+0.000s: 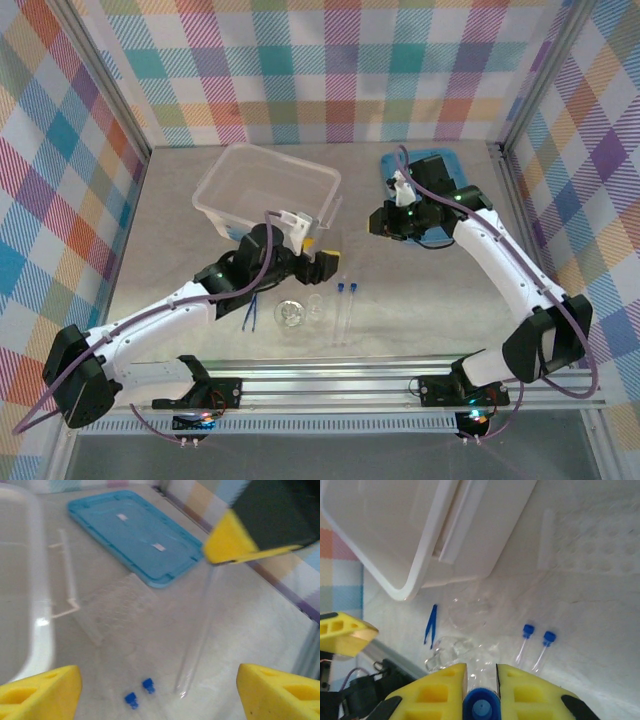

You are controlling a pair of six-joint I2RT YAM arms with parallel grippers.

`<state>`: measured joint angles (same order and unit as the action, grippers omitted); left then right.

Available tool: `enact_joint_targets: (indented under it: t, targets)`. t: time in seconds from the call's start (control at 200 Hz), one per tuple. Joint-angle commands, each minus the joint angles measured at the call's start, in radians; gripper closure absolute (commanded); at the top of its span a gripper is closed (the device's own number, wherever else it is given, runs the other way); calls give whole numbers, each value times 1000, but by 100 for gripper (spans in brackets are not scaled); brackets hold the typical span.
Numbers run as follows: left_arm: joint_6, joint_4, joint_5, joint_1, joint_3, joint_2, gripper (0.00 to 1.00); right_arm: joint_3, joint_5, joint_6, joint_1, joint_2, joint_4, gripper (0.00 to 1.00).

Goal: Organize the chemistry lab equipment

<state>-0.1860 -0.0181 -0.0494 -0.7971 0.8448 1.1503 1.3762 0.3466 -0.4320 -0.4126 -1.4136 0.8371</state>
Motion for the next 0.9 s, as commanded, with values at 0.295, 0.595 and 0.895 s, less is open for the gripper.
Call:
enact_joint_targets:
  t: [0.295,0.595,0.895]
  targets:
    - [-65,-138,212,46,34,23,23,76,-615,12,-223,12,-36,88]
    - [-92,-143,222,46,-26,-44,24,54,-745,11,-243,-60,-187,88]
    - [-98,-178,278,46,-94,-127,25,103,-807,21,-248,-199,-264,88]
